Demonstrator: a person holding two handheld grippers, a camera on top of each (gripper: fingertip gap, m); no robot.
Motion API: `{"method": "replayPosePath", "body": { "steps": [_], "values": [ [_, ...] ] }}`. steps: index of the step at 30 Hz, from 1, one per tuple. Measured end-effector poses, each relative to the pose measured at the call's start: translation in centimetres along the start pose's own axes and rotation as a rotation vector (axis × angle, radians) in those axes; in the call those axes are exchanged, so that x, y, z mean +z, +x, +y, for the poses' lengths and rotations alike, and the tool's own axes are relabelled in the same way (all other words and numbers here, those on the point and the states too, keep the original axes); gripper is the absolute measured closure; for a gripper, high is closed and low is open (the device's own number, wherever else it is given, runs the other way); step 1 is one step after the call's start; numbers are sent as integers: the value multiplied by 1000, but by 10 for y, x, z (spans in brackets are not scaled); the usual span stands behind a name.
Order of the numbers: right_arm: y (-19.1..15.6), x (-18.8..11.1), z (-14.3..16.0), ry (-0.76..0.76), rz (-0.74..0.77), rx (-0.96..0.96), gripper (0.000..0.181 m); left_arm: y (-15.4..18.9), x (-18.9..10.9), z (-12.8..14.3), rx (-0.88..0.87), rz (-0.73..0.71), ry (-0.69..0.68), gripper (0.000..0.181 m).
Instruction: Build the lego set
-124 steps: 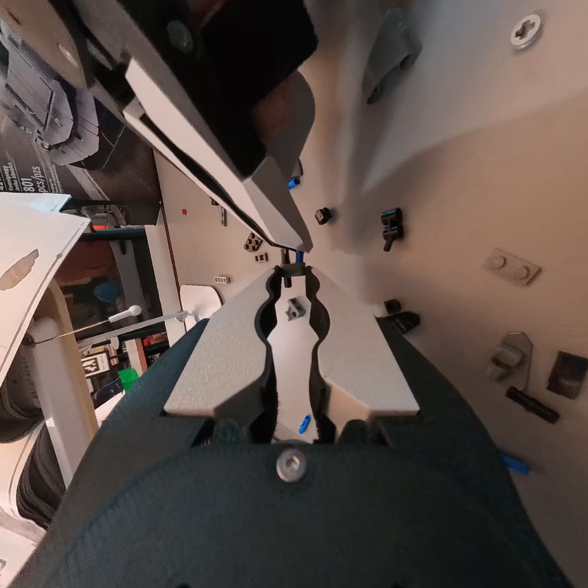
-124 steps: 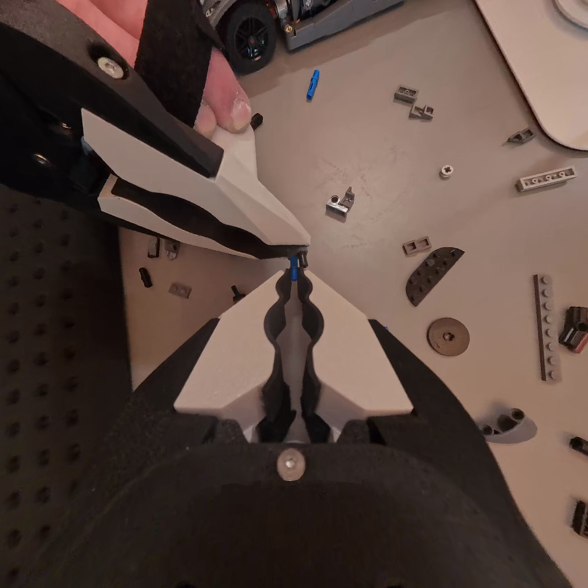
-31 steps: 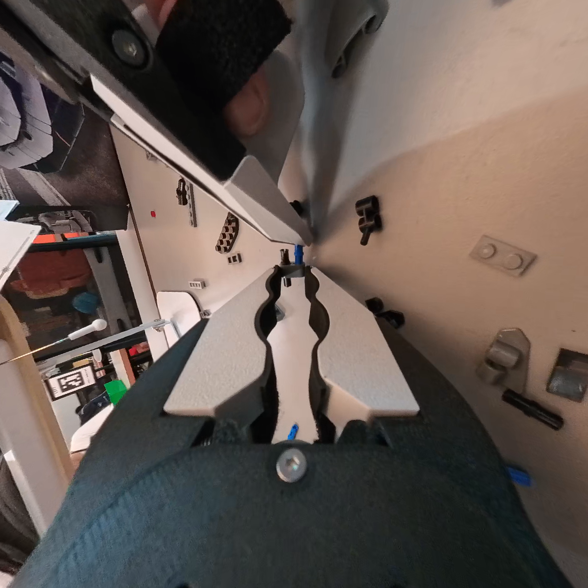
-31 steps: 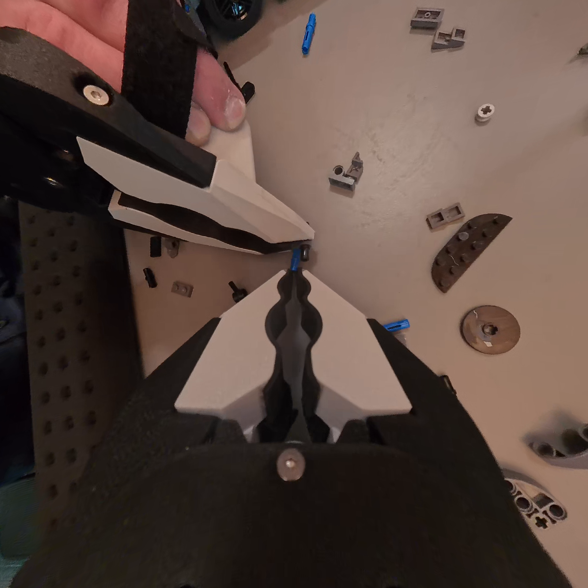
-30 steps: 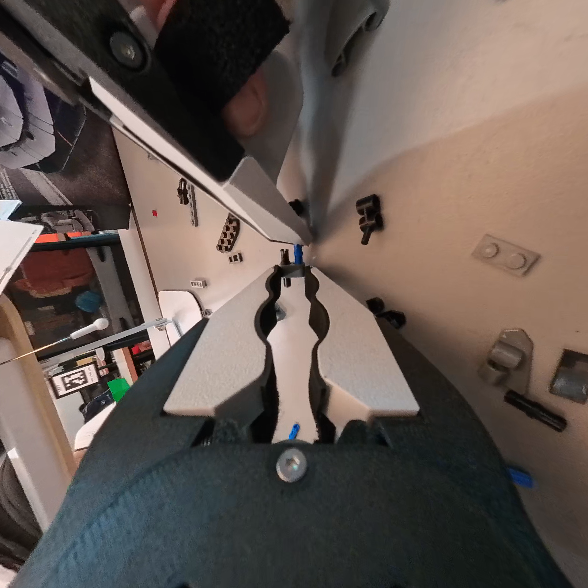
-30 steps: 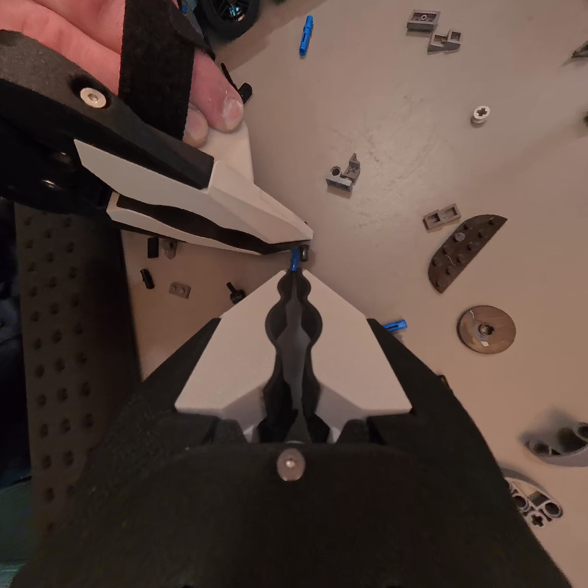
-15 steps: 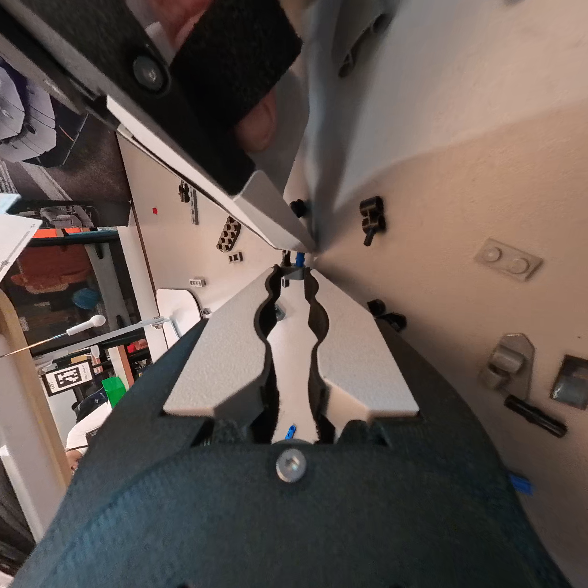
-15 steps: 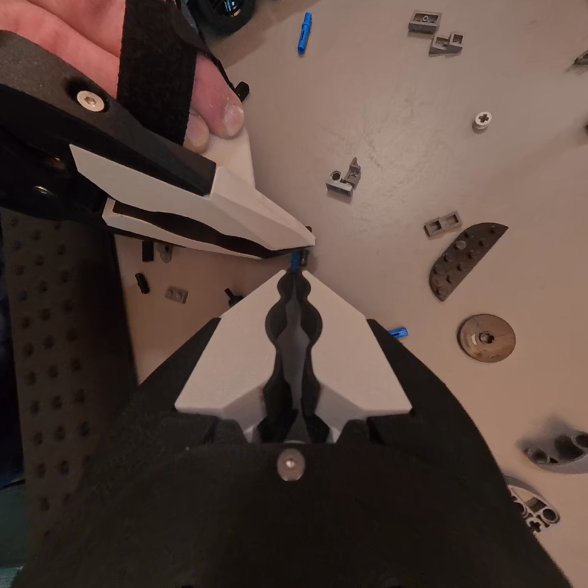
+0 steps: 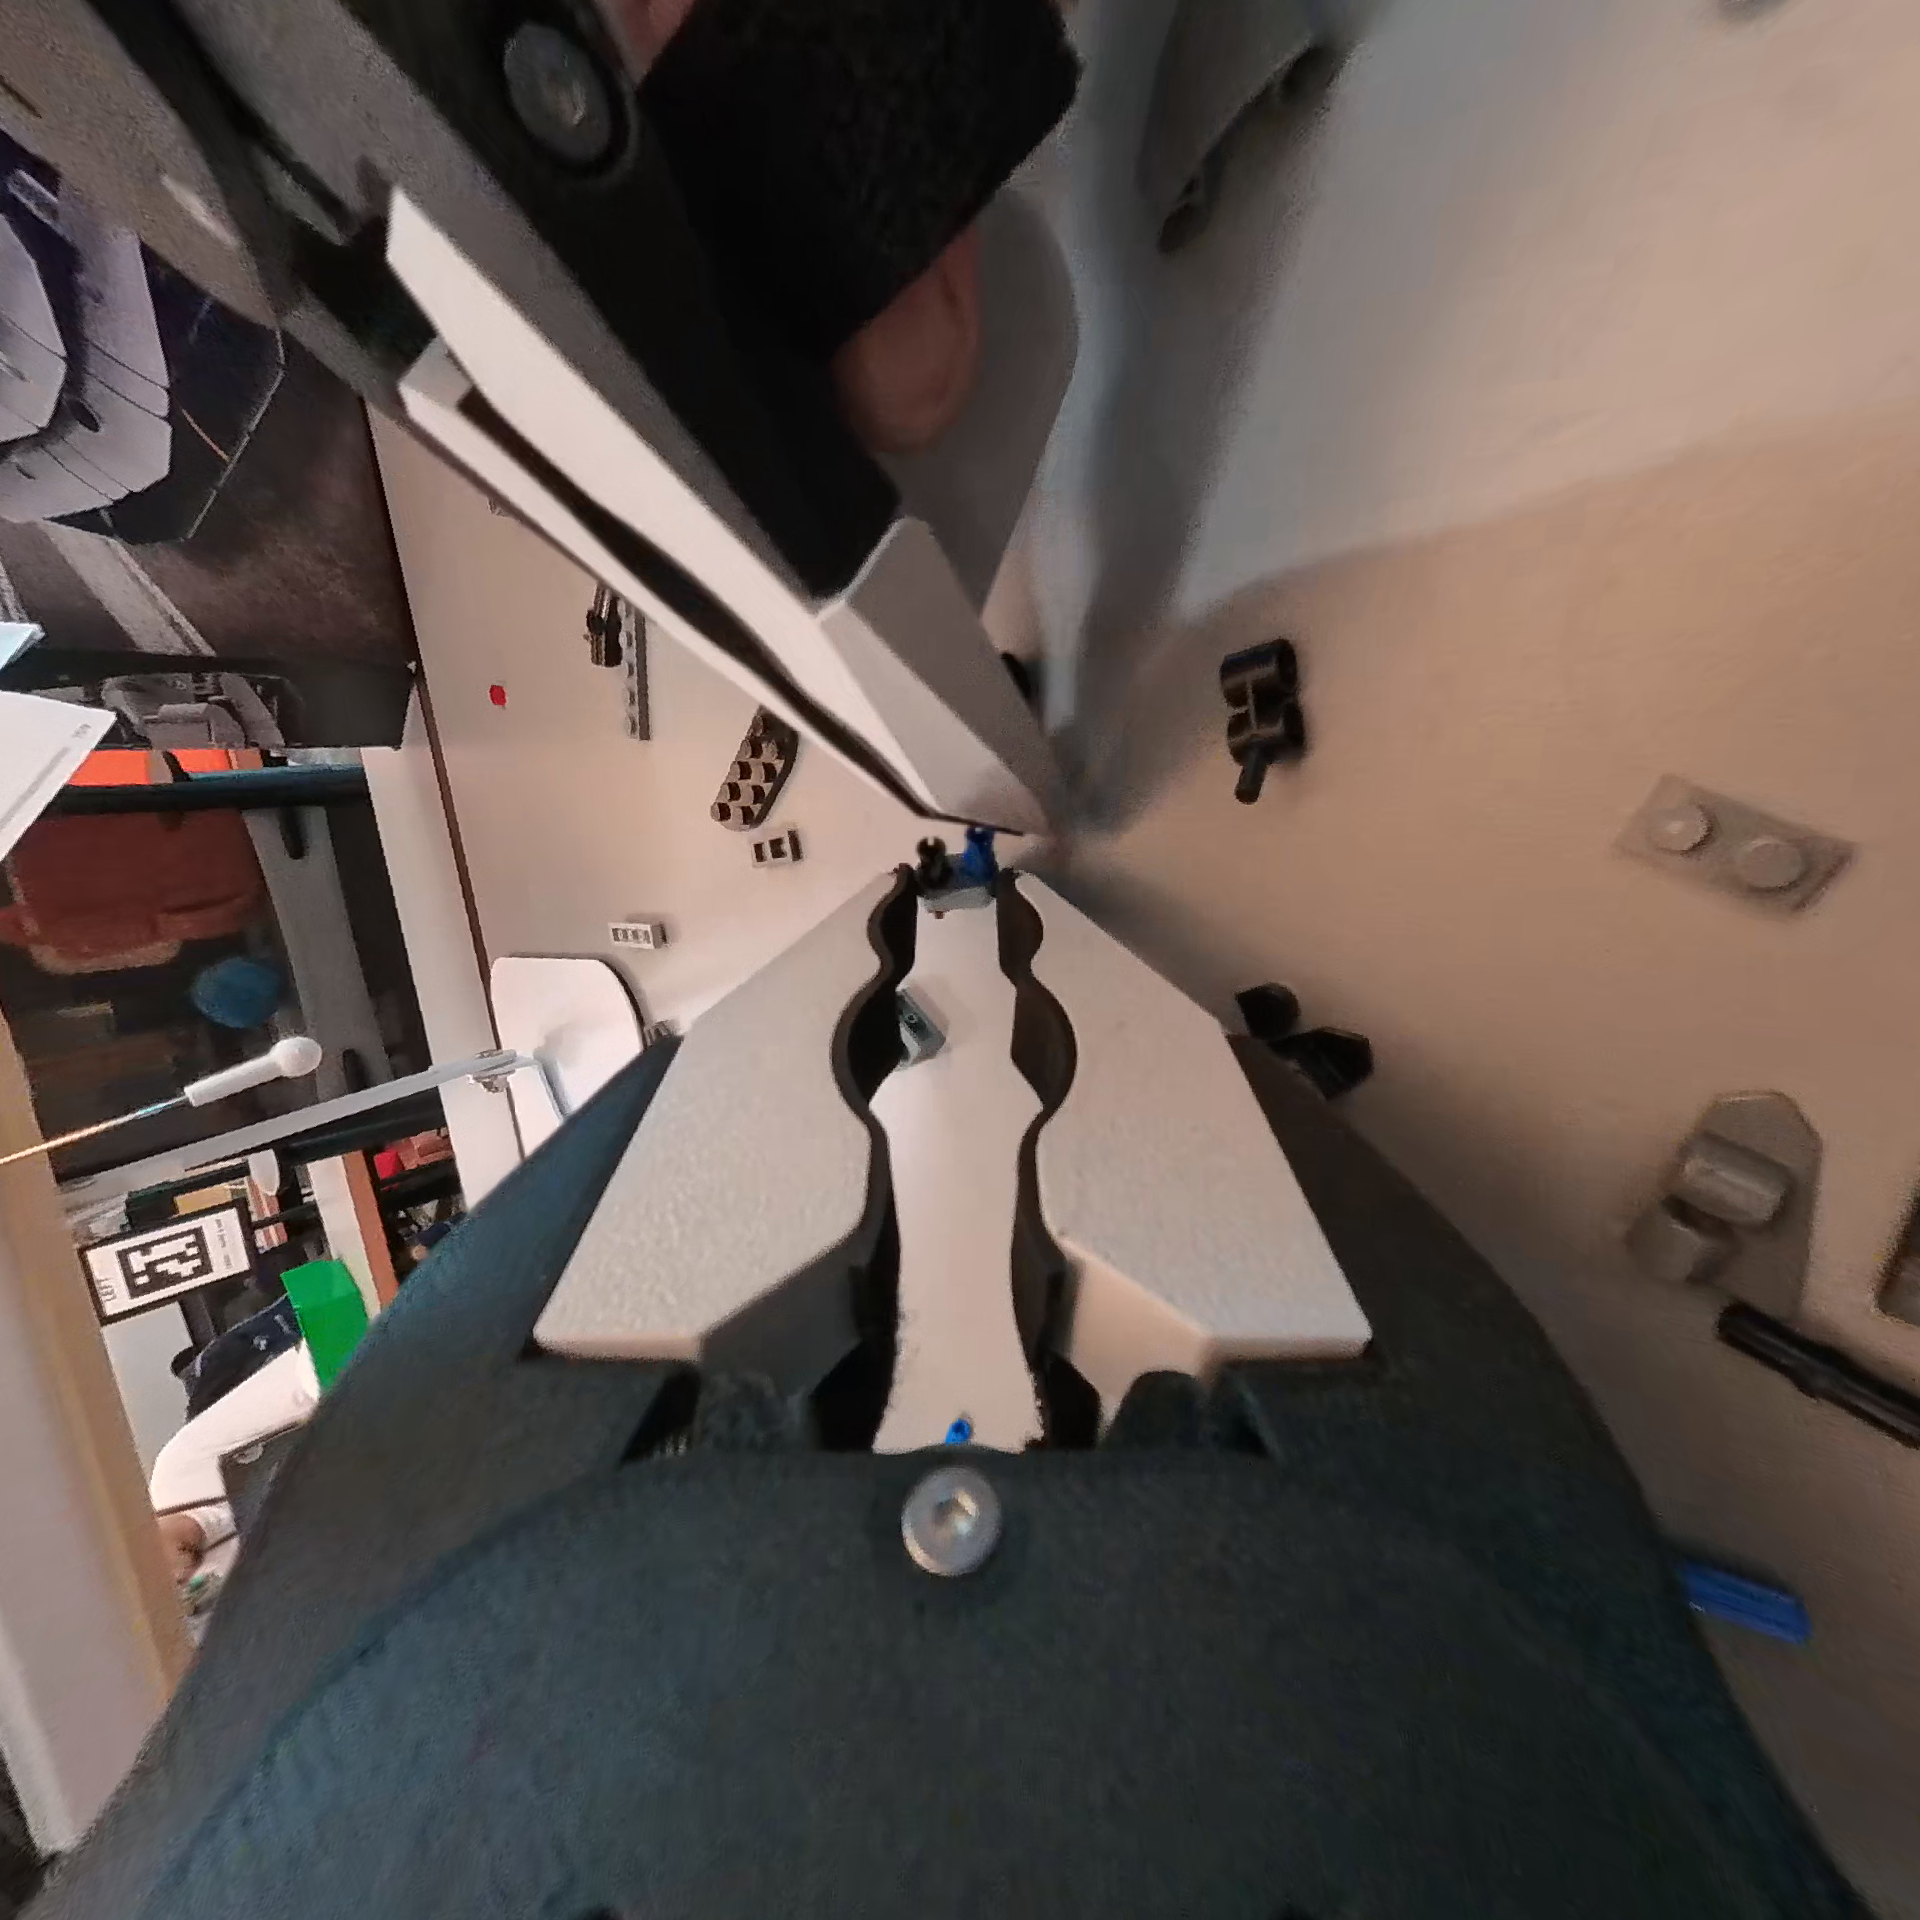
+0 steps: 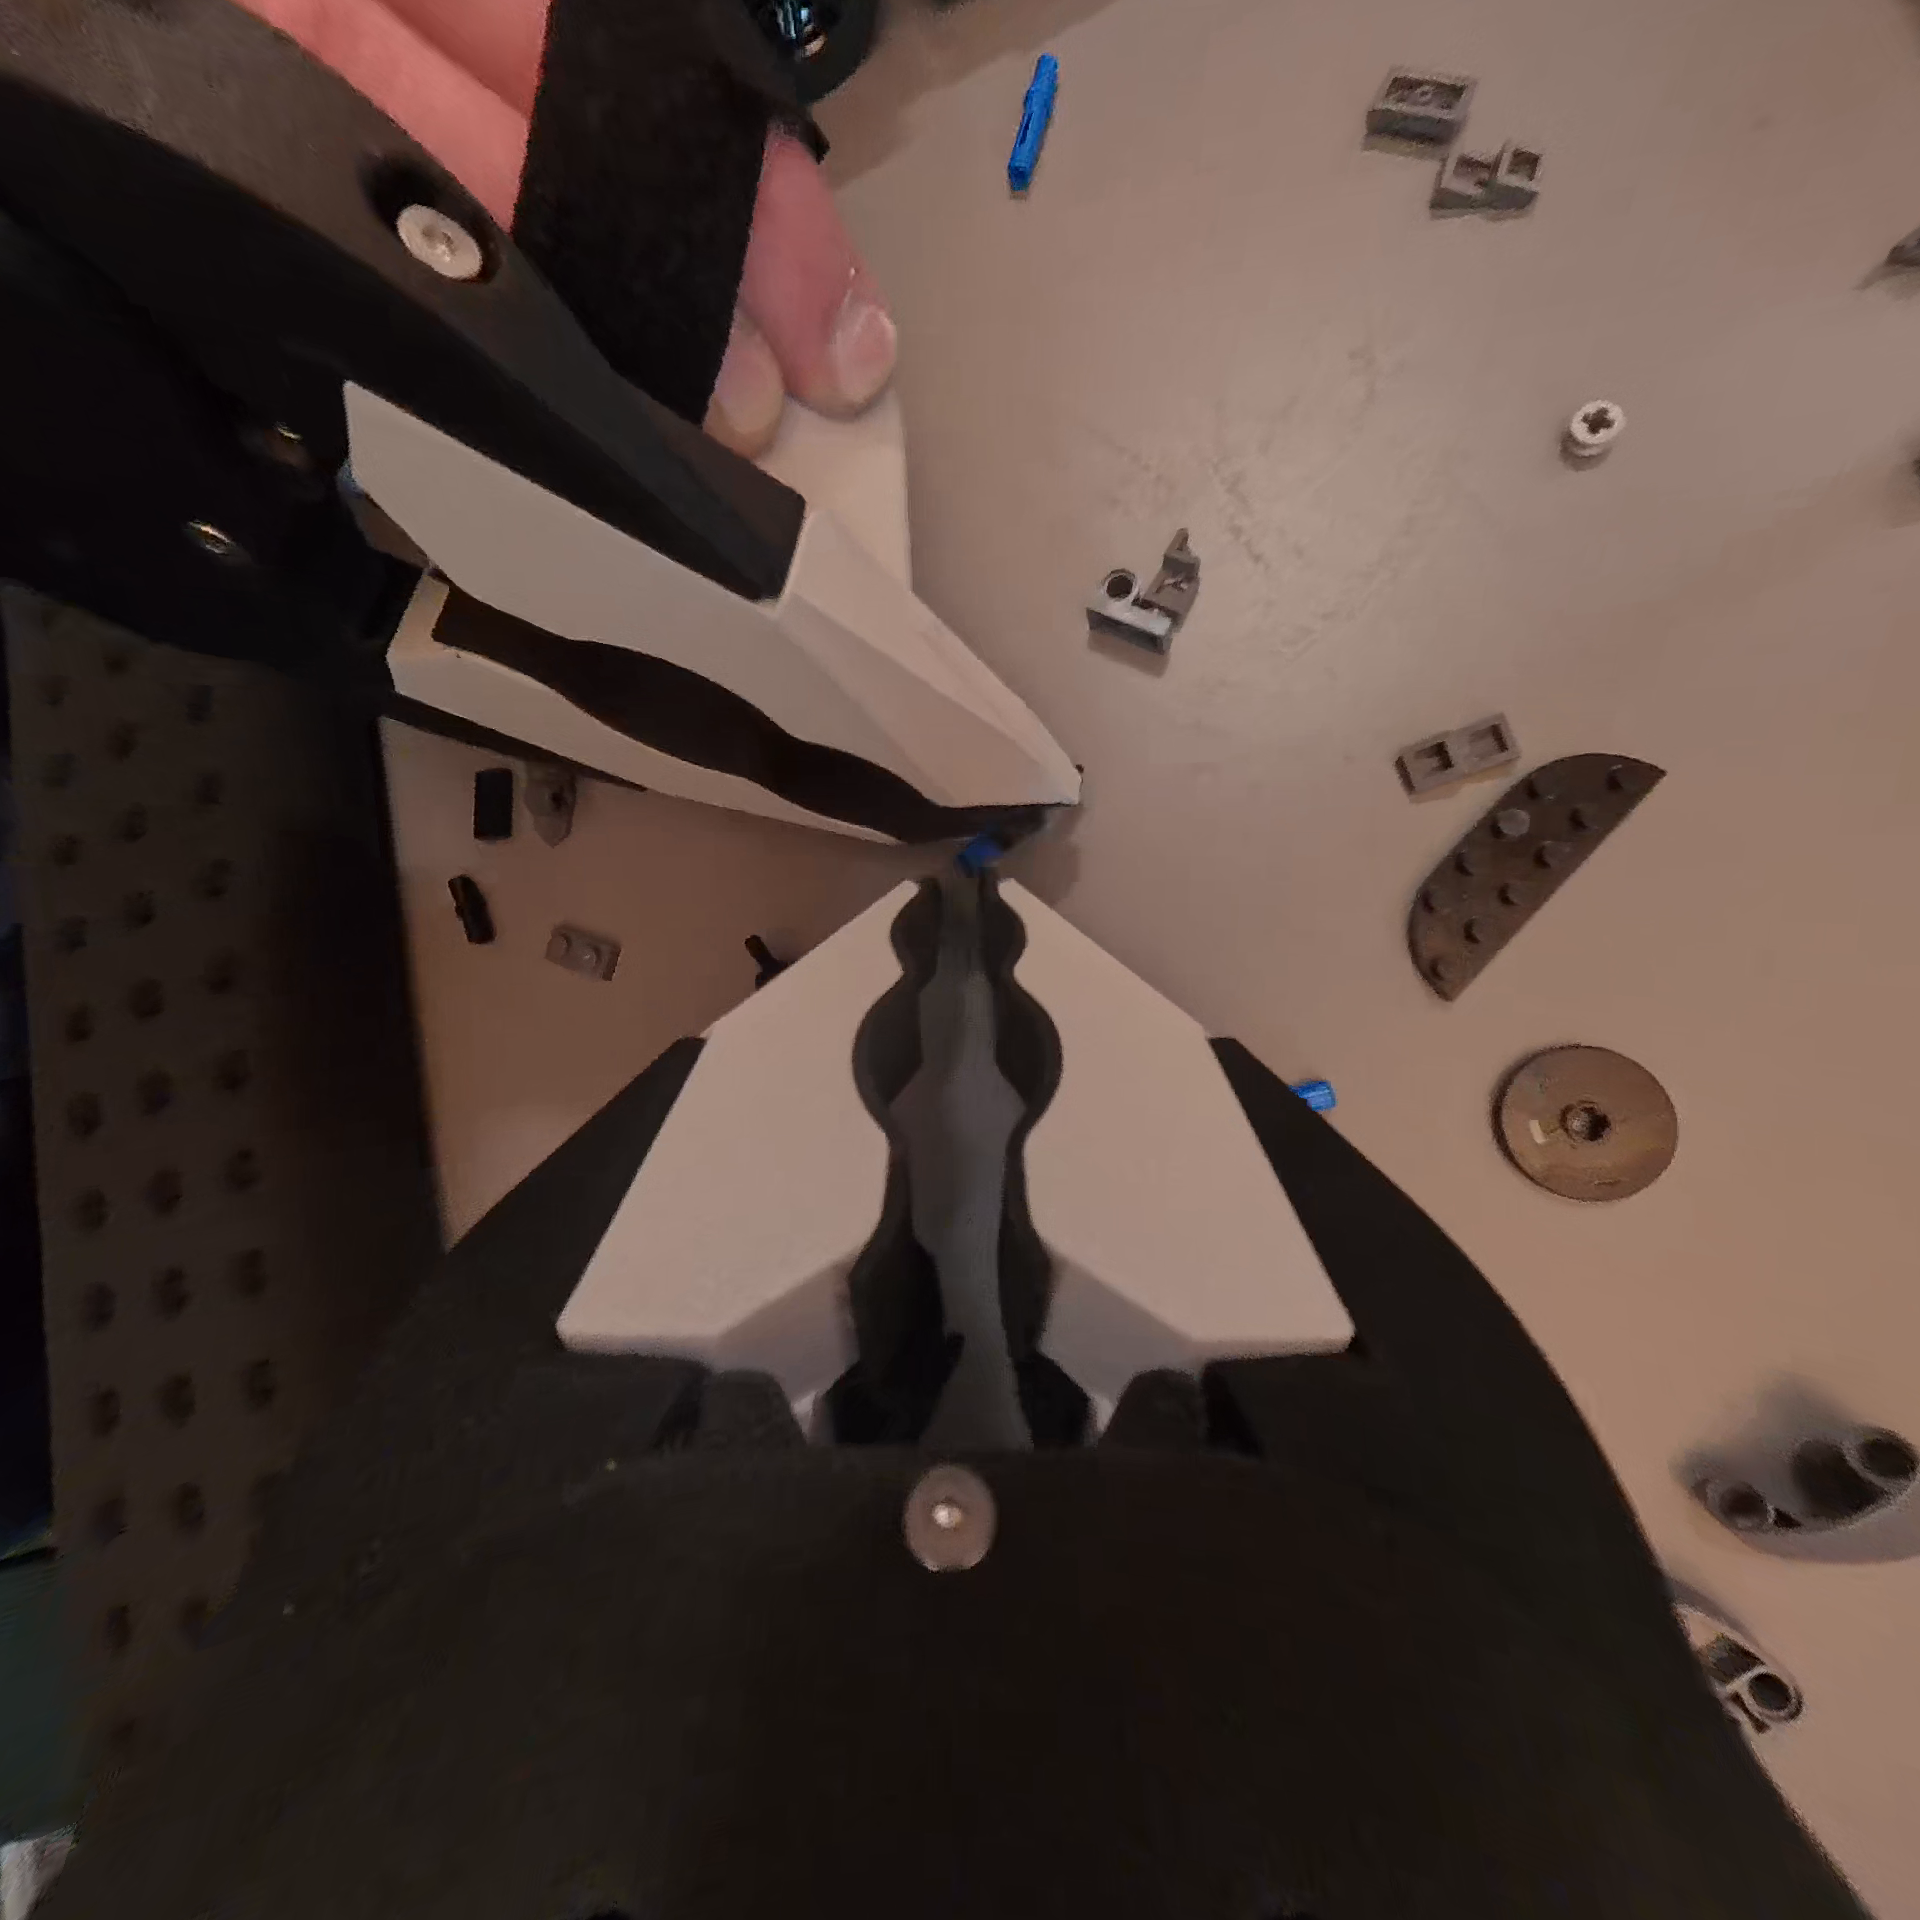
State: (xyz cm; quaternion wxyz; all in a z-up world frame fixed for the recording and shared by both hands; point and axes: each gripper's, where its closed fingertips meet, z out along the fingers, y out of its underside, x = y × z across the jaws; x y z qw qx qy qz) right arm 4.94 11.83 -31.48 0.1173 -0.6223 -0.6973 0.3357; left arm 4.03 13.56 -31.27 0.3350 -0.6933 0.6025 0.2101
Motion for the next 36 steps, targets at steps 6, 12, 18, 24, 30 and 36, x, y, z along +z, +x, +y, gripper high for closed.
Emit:
{"method": "replayPosePath", "body": {
  "steps": [6,12,18,24,30,36],
  "values": [
    [7,-13,-6,78,-3,26,163,-9,-6,-6,-54,-21,75,168],
    [-10,-44,-37,340,-198,107,154,-43,-39,-27,-215,-114,309,168],
    [-27,-68,-62,530,-366,134,145,-64,-67,-36,-238,-239,429,169],
    [-32,-83,-73,633,-437,147,154,-67,-76,-43,-202,-285,454,168],
    [-35,-84,-75,643,-438,142,155,-68,-79,-44,-185,-308,445,168],
    [-34,-84,-74,628,-401,120,156,-69,-79,-45,-186,-314,433,168]
  ]
}}
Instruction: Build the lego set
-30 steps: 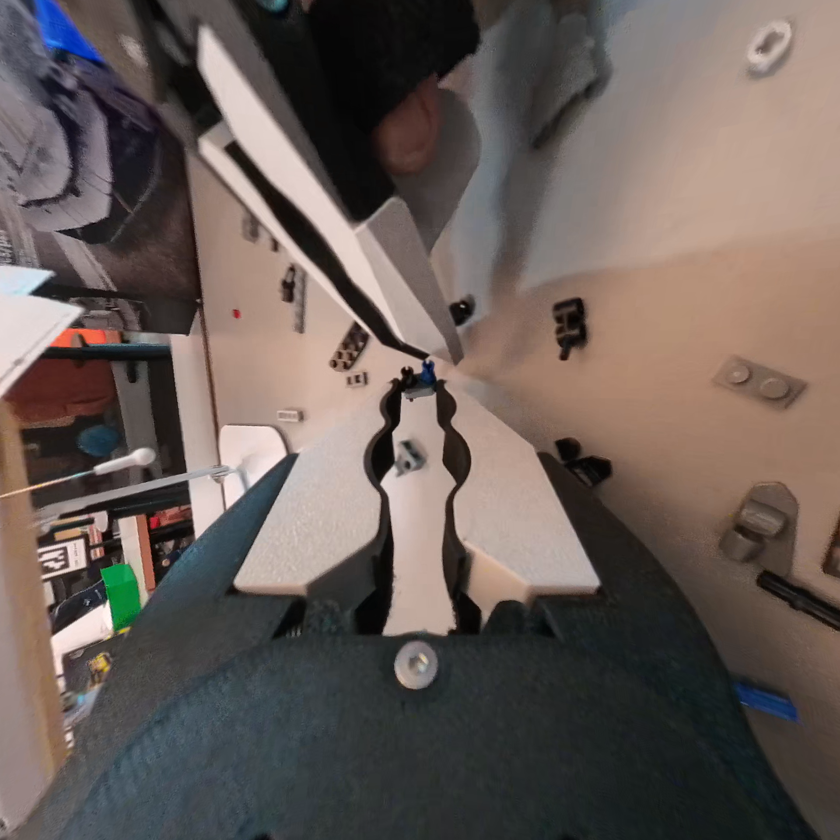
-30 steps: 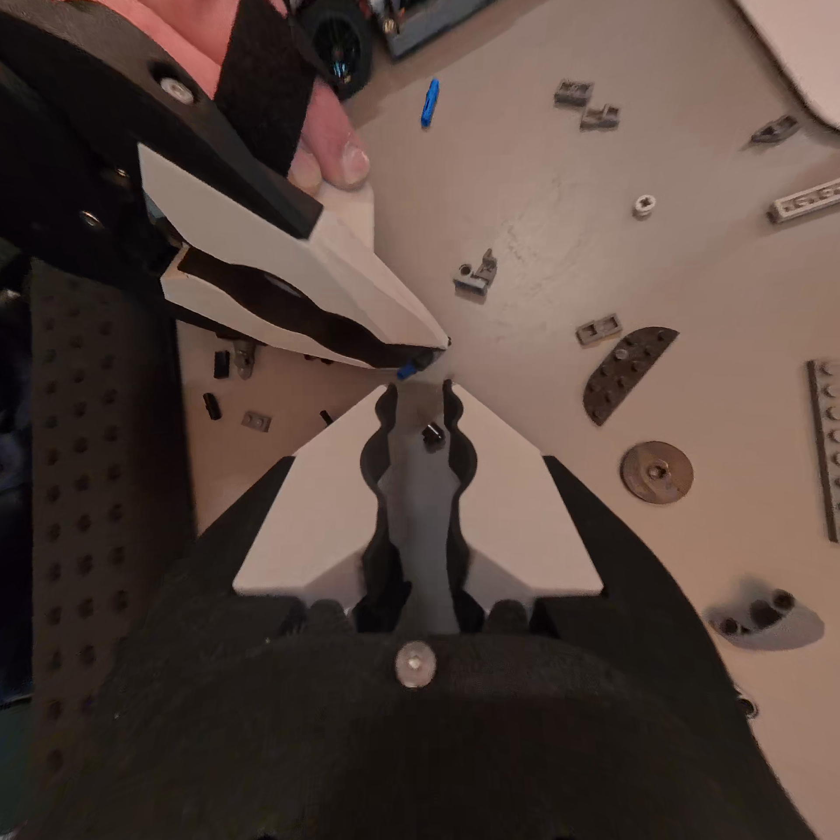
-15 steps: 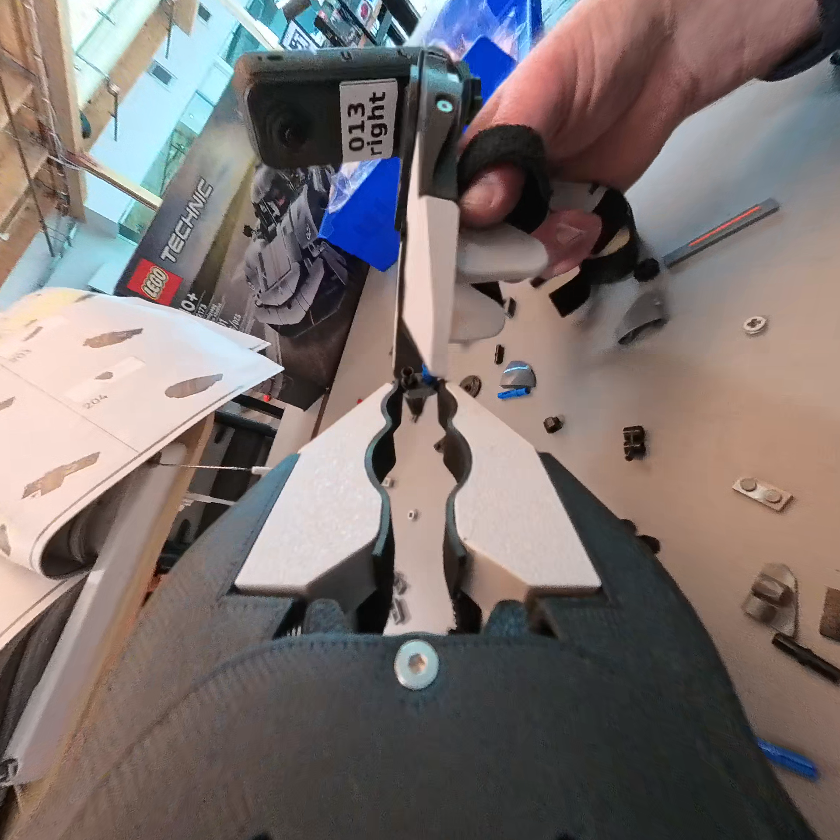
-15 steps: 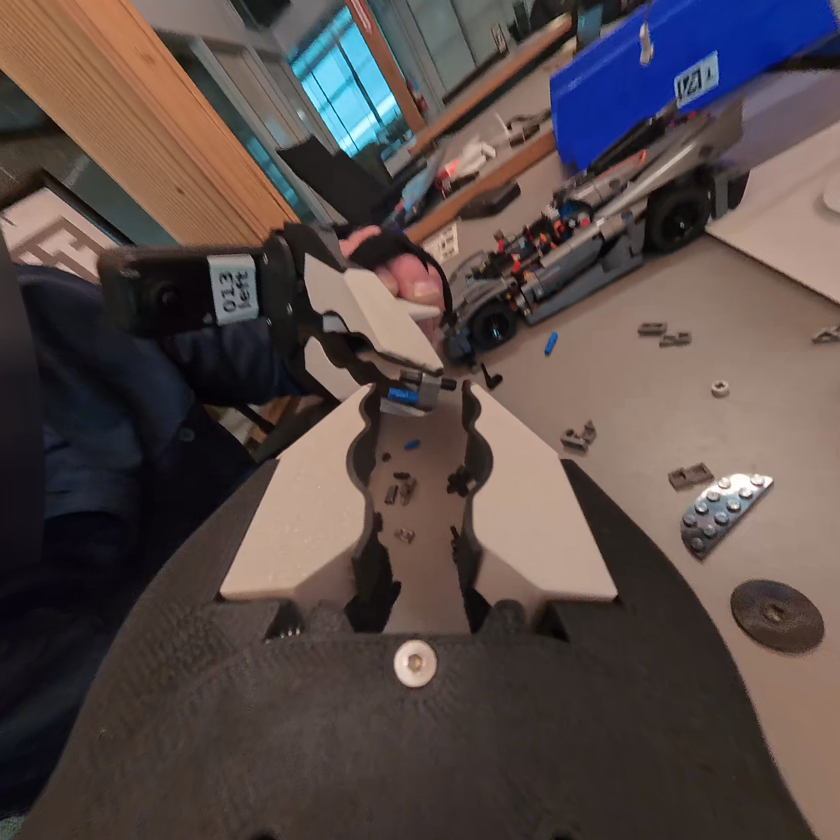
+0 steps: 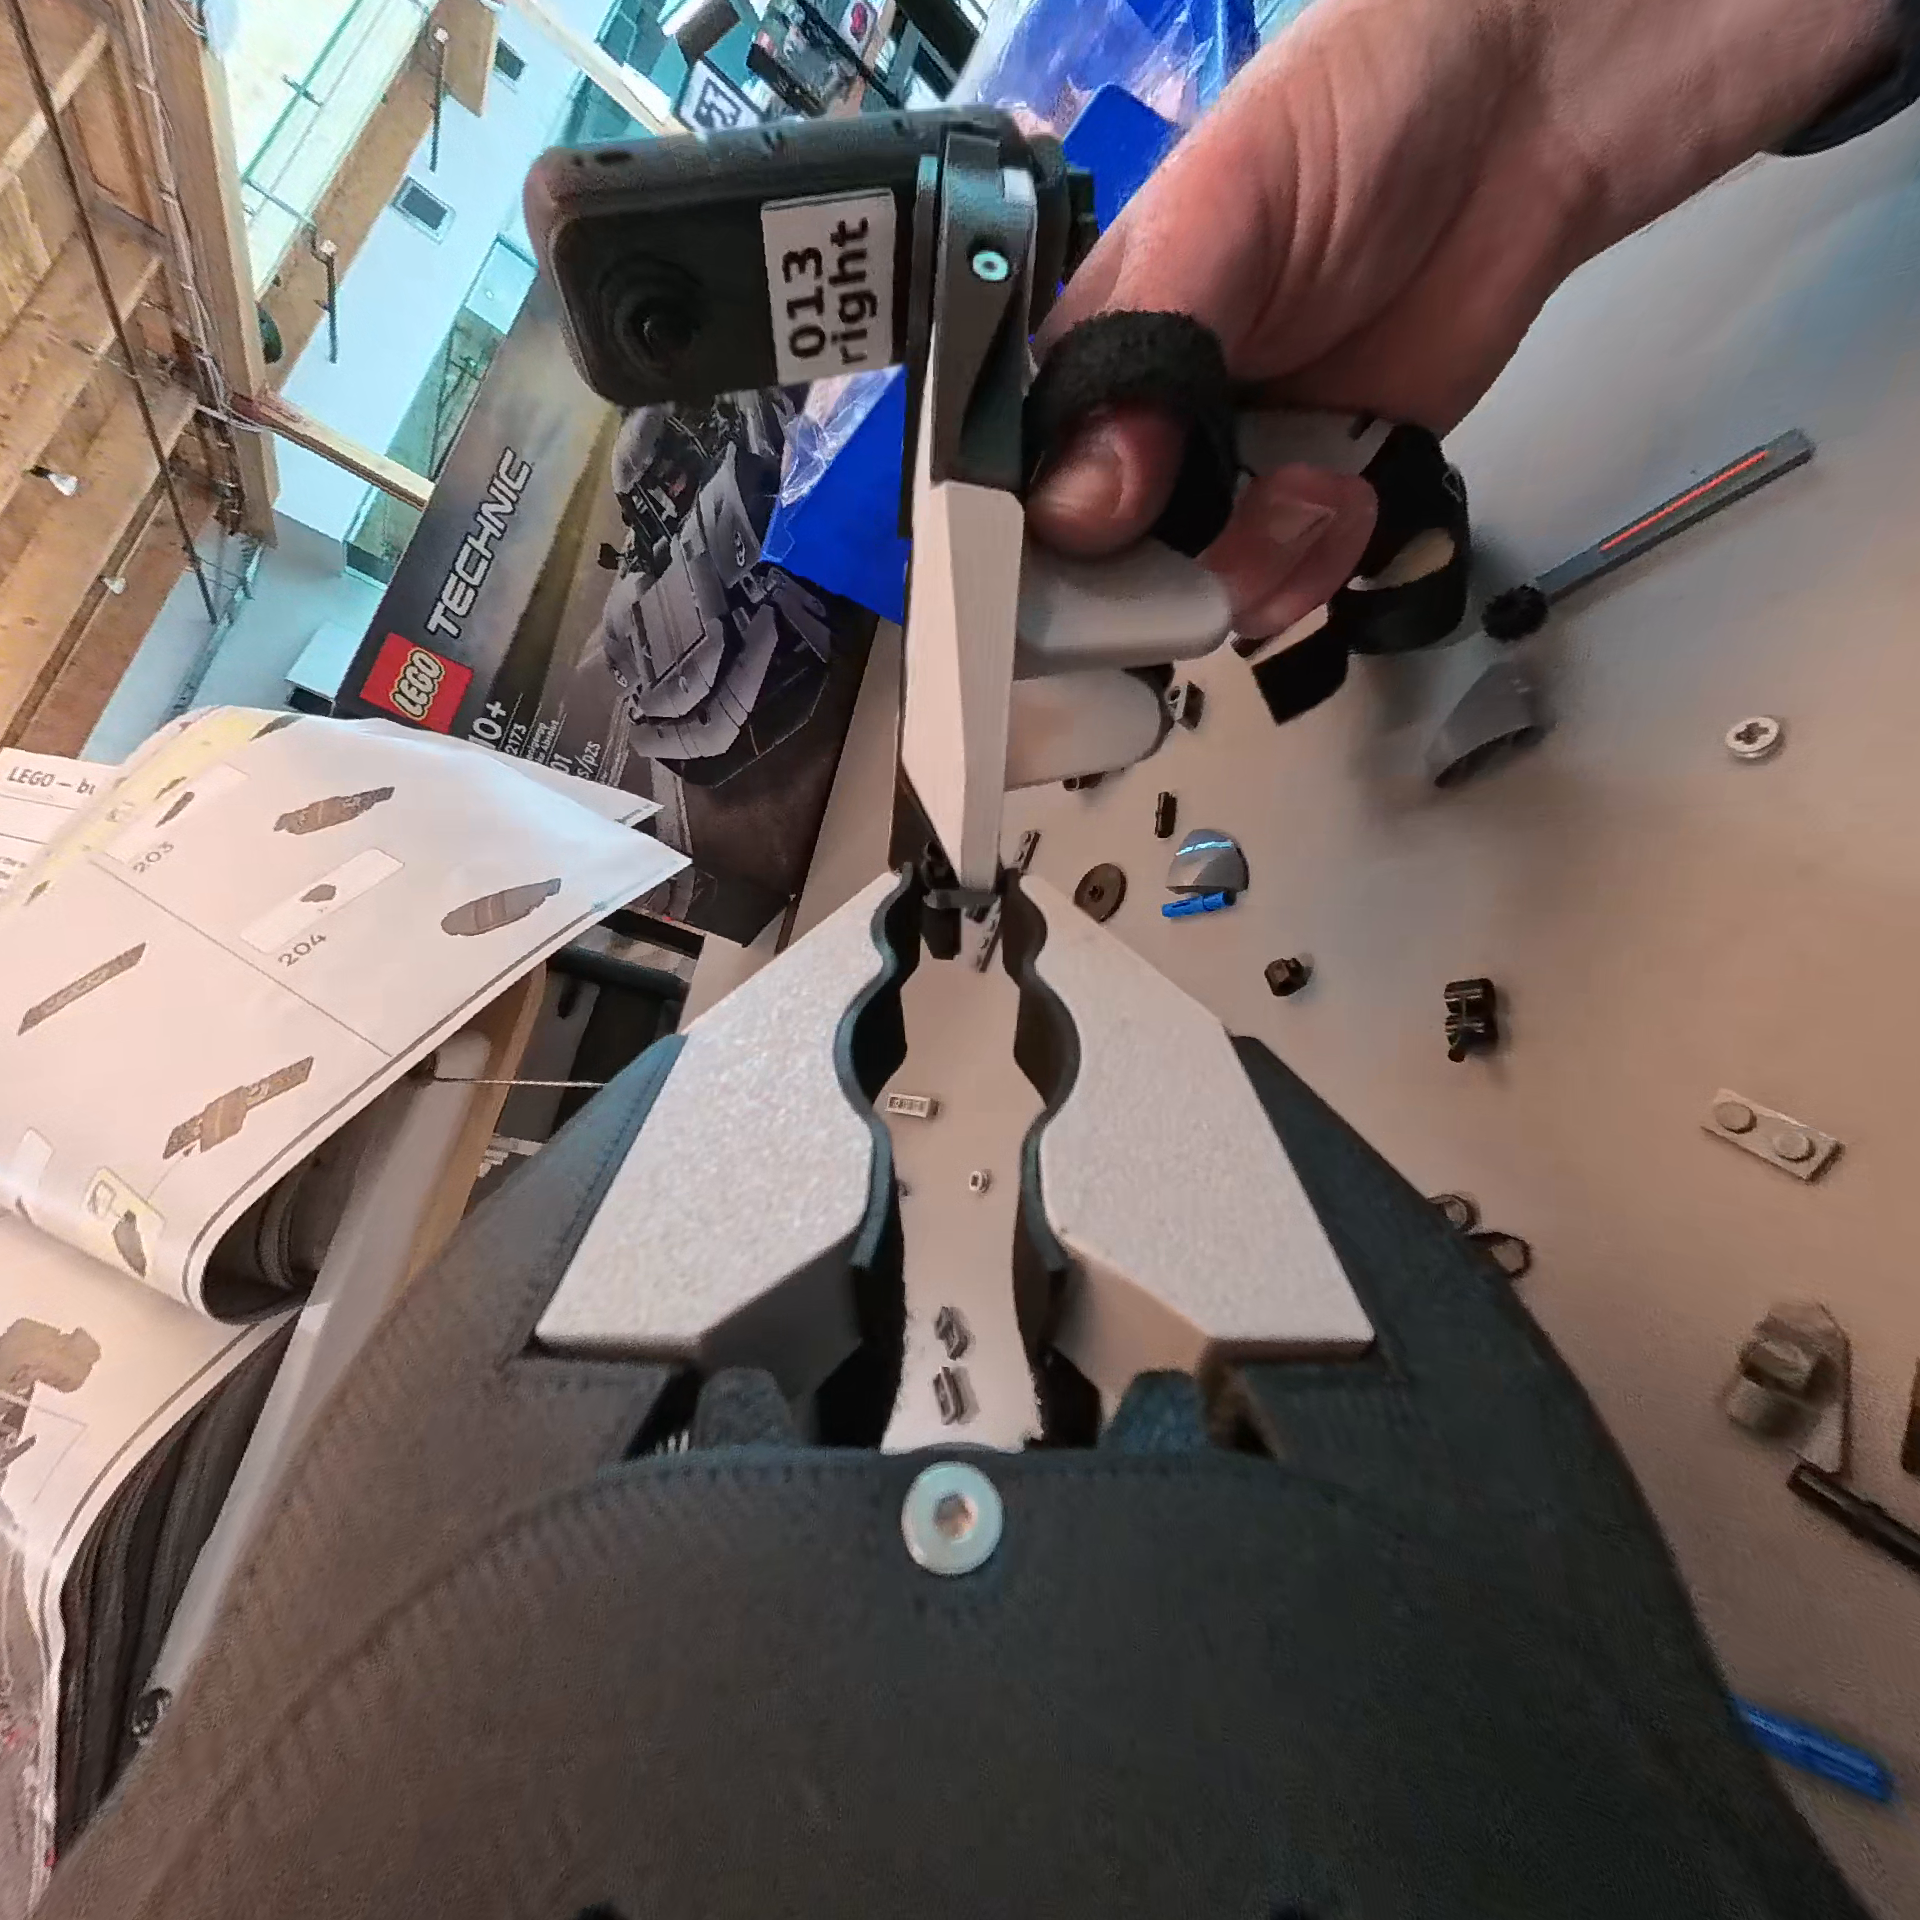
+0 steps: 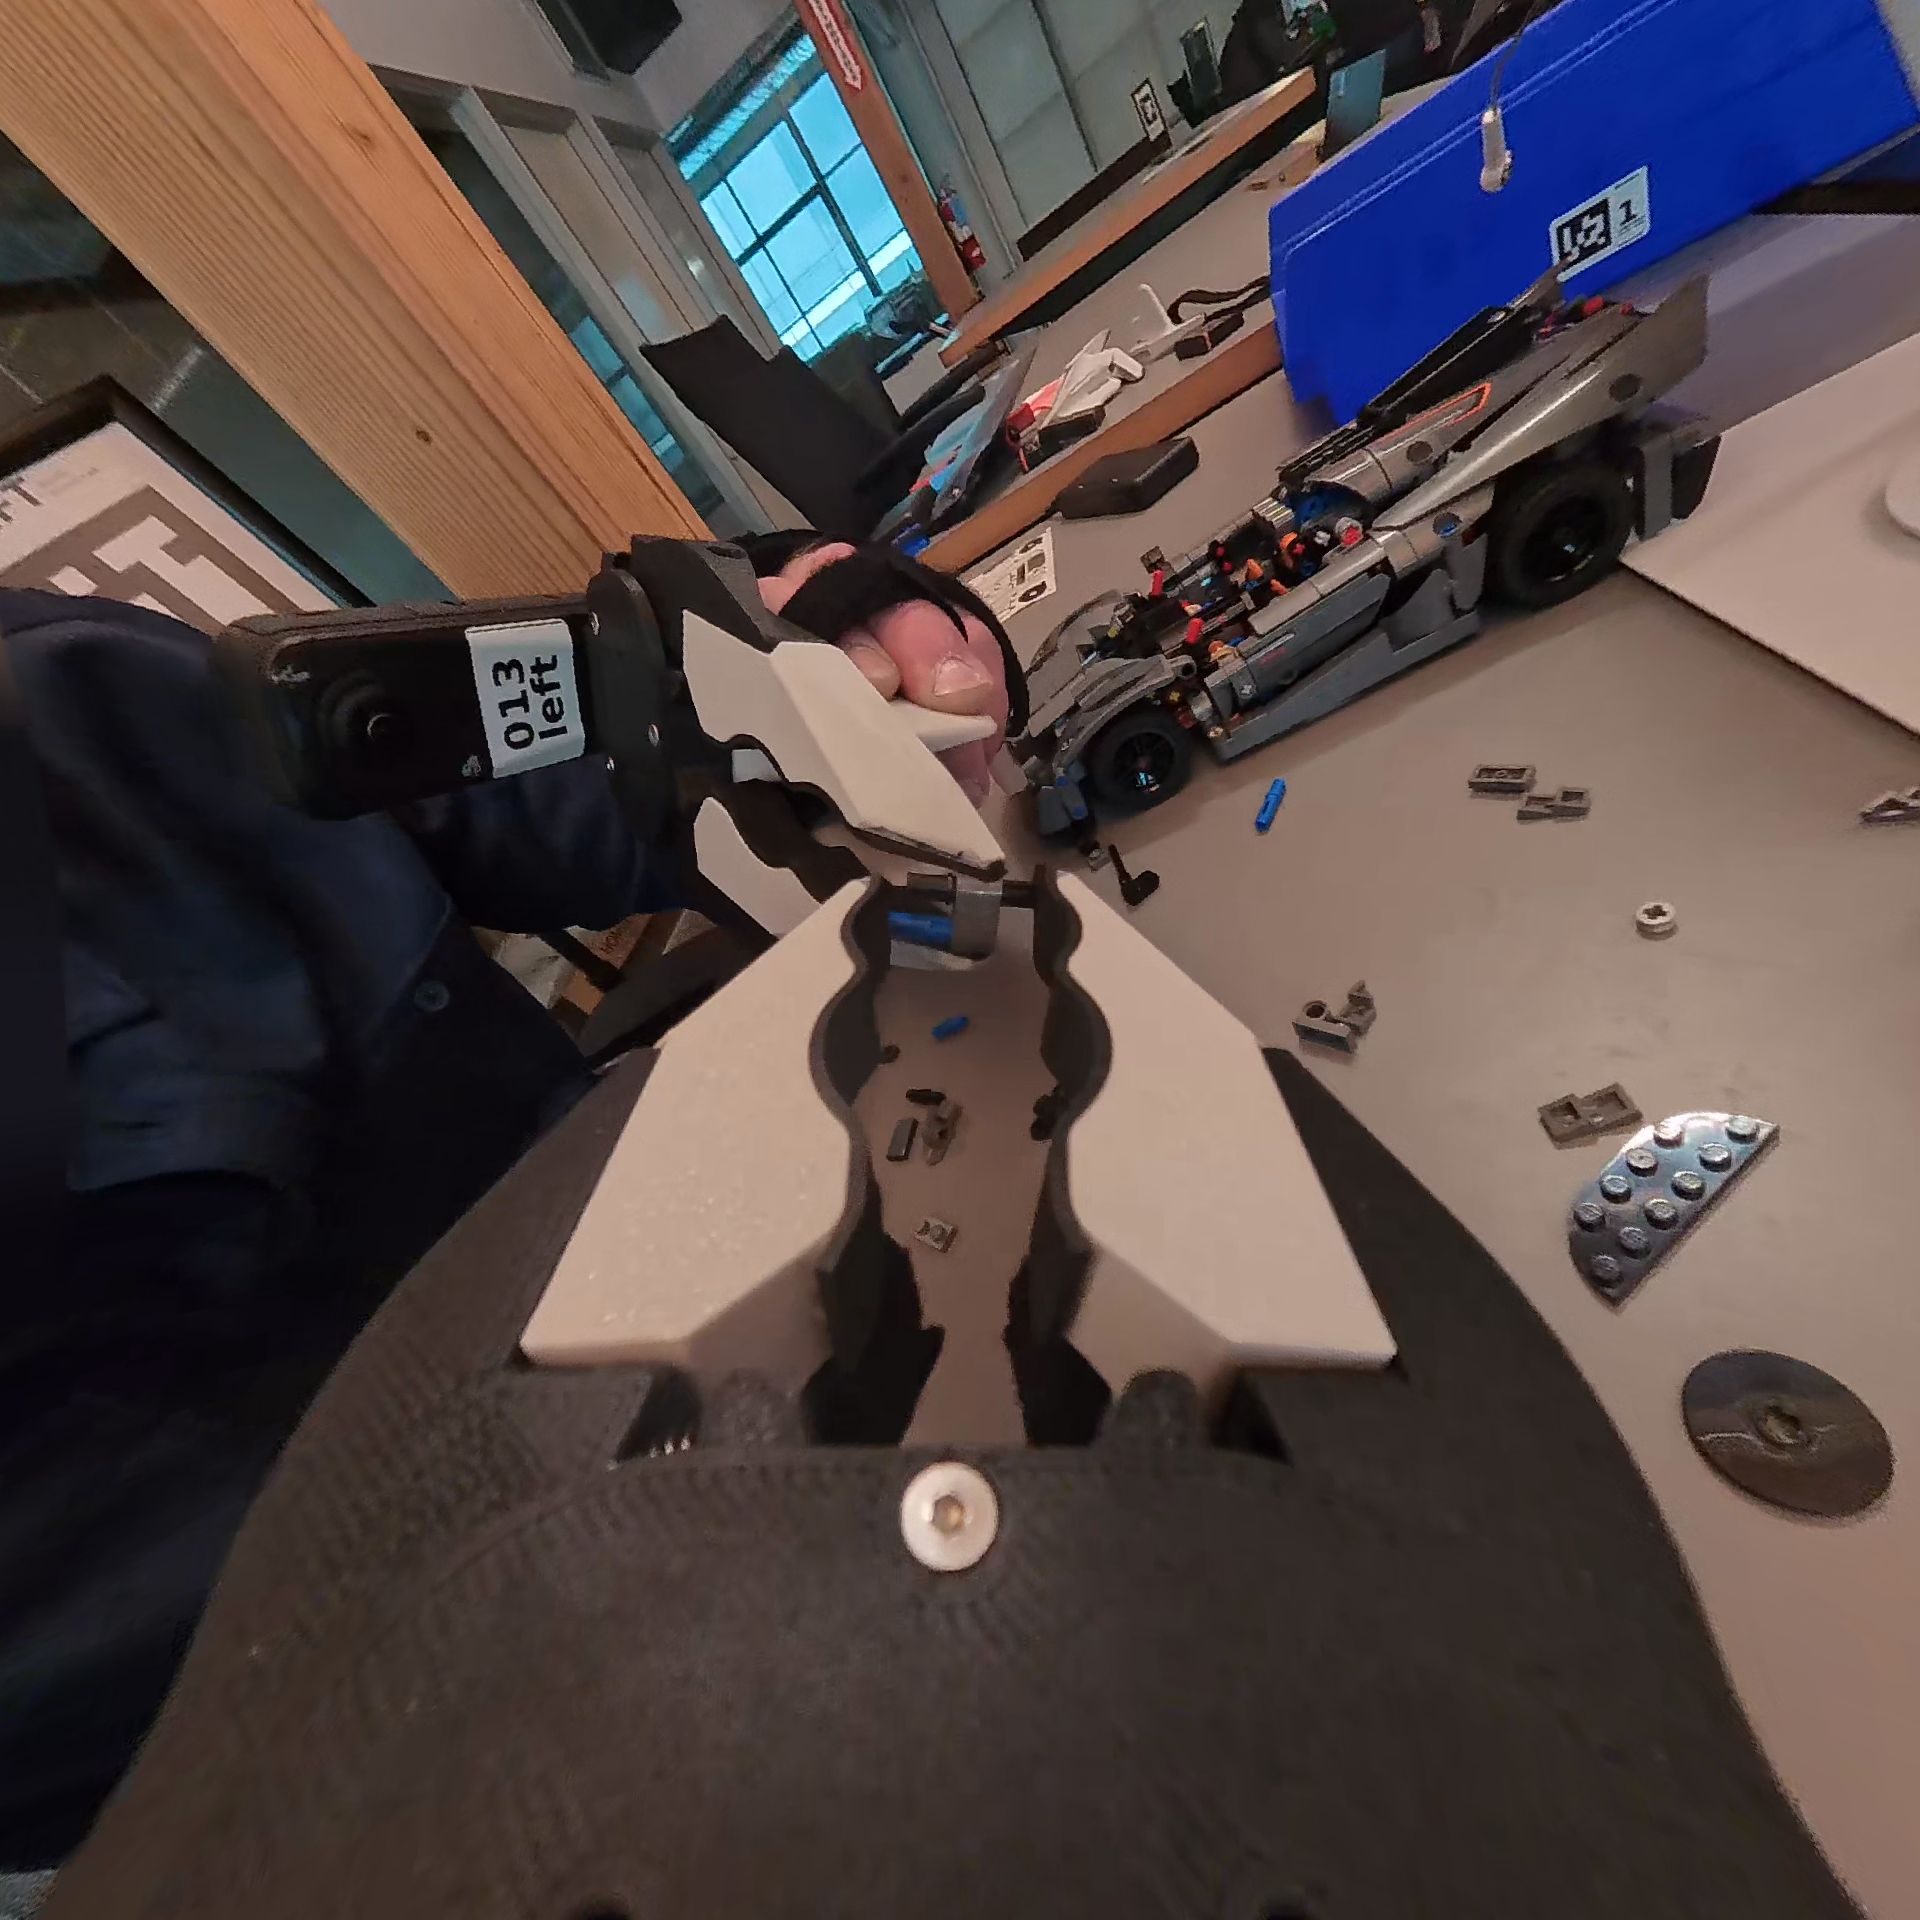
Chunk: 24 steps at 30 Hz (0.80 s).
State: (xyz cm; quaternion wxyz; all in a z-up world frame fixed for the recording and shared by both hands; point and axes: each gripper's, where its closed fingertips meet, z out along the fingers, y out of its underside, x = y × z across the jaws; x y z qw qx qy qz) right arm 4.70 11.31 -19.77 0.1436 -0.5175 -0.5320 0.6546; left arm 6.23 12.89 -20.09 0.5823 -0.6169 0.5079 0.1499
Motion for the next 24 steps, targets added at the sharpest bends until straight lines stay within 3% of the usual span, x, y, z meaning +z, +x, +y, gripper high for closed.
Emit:
{"method": "replayPosePath", "body": {
  "steps": [6,12,16,20,24],
  "values": [
    [2,0,-1,-13,69,-59,160,-2,0,0,10,-14,-5,168],
    [-5,-8,-19,103,-28,8,161,-4,-3,-5,-77,21,56,169],
    [-7,-9,-13,78,-61,49,142,-7,-6,-9,-122,29,98,169],
    [-15,-2,-10,61,-121,44,155,-8,-9,-15,-176,63,161,169],
    [-16,-2,-11,60,-120,37,156,-9,-9,-15,-171,60,180,169]
  ]
}}
